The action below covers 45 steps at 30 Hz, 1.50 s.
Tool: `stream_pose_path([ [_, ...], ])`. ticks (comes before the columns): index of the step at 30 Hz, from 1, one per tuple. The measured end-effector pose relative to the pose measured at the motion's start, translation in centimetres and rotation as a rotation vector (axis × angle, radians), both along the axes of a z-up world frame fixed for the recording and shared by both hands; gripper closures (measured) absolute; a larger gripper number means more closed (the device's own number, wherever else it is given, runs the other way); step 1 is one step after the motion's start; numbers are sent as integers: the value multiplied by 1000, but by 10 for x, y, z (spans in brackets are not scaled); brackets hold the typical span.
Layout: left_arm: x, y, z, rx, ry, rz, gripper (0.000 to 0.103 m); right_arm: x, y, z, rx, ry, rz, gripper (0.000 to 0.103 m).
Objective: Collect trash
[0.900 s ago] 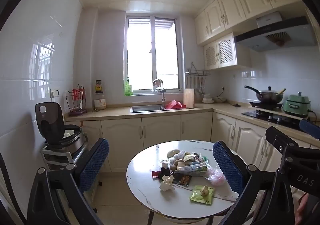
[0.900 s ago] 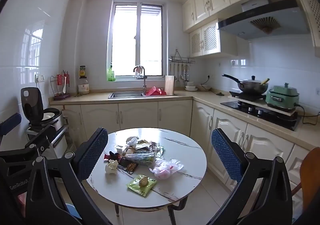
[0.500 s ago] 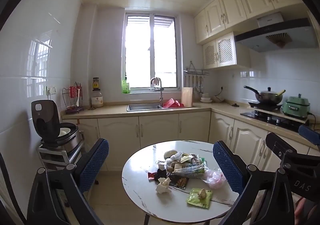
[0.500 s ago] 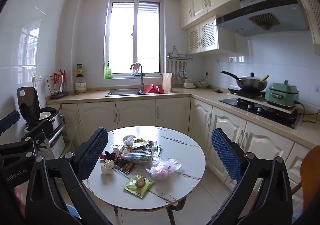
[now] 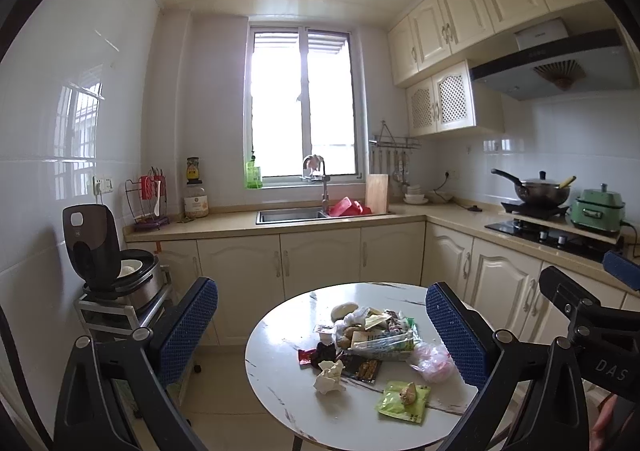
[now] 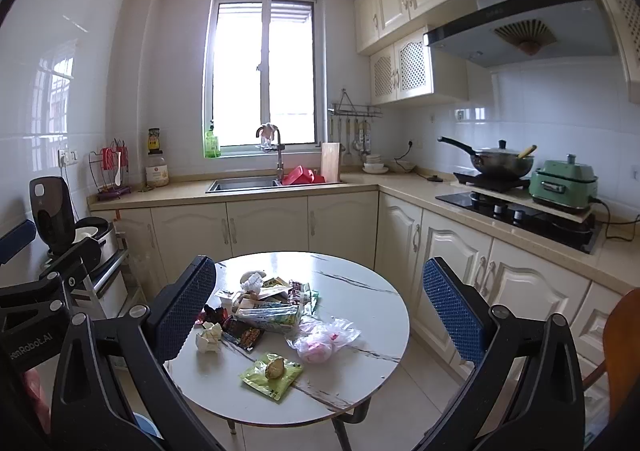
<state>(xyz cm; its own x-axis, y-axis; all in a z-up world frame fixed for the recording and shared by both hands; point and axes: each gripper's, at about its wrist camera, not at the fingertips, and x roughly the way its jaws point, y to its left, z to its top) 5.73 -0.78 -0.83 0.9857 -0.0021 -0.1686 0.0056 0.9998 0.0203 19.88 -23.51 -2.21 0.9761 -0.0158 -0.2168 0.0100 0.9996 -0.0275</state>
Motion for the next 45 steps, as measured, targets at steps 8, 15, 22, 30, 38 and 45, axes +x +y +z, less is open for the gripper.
stream_pose_path([
  [8, 3, 0, 0, 0, 5, 5, 1, 2, 0, -5, -2, -1, 10, 0],
  [15, 3, 1, 2, 1, 5, 5, 1, 2, 1, -4, -2, -1, 10, 0],
  [22, 3, 0, 3, 1, 6, 8, 1, 2, 0, -4, 0, -1, 10, 0],
  [30, 3, -1, 1, 4, 8, 4, 1, 1, 2, -7, 1, 0, 11, 0],
  [38, 2, -2, 2, 3, 10, 2, 1, 1, 4, -8, 2, 6, 11, 0],
  [45, 4, -2, 2, 0, 19, -1, 1, 2, 3, -8, 4, 12, 8, 0],
])
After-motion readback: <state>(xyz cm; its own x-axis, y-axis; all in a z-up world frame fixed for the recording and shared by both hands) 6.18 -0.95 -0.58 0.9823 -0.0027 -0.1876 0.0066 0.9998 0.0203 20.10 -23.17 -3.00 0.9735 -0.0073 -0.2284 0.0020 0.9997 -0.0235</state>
